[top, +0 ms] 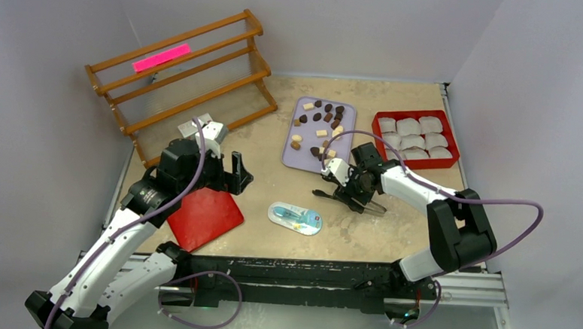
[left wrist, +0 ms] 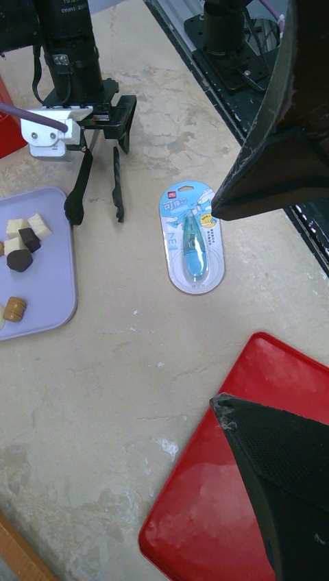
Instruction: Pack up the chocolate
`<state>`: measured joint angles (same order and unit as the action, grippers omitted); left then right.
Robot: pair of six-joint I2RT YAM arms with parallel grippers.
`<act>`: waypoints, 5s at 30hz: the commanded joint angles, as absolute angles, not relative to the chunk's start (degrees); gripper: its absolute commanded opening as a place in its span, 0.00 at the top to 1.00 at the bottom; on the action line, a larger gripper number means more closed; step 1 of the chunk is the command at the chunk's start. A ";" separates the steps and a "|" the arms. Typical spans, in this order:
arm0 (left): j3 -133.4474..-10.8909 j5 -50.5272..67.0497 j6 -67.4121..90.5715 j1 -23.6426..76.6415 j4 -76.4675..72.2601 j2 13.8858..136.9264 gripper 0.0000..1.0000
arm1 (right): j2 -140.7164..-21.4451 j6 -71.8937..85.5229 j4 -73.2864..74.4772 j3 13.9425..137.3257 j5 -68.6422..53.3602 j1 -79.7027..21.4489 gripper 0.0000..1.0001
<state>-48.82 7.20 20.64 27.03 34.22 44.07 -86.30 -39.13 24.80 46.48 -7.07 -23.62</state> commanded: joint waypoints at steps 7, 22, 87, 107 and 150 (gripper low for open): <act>-48.27 7.39 21.36 27.25 33.22 42.98 0.02 | -87.34 -37.59 26.24 44.42 -3.61 -23.57 0.42; -48.34 6.33 21.62 27.68 33.55 42.99 0.03 | -84.39 -33.65 26.75 48.52 -1.91 -25.50 0.62; -57.39 5.42 24.43 27.60 33.60 48.24 0.12 | -62.77 3.20 16.95 60.16 4.49 -53.39 0.67; -49.66 -2.24 20.39 27.58 32.68 38.71 0.00 | -76.52 11.75 25.71 66.60 12.67 -43.53 0.63; -49.14 -5.44 20.30 27.60 34.36 39.11 0.01 | -98.69 3.46 25.04 80.94 9.20 -39.29 0.58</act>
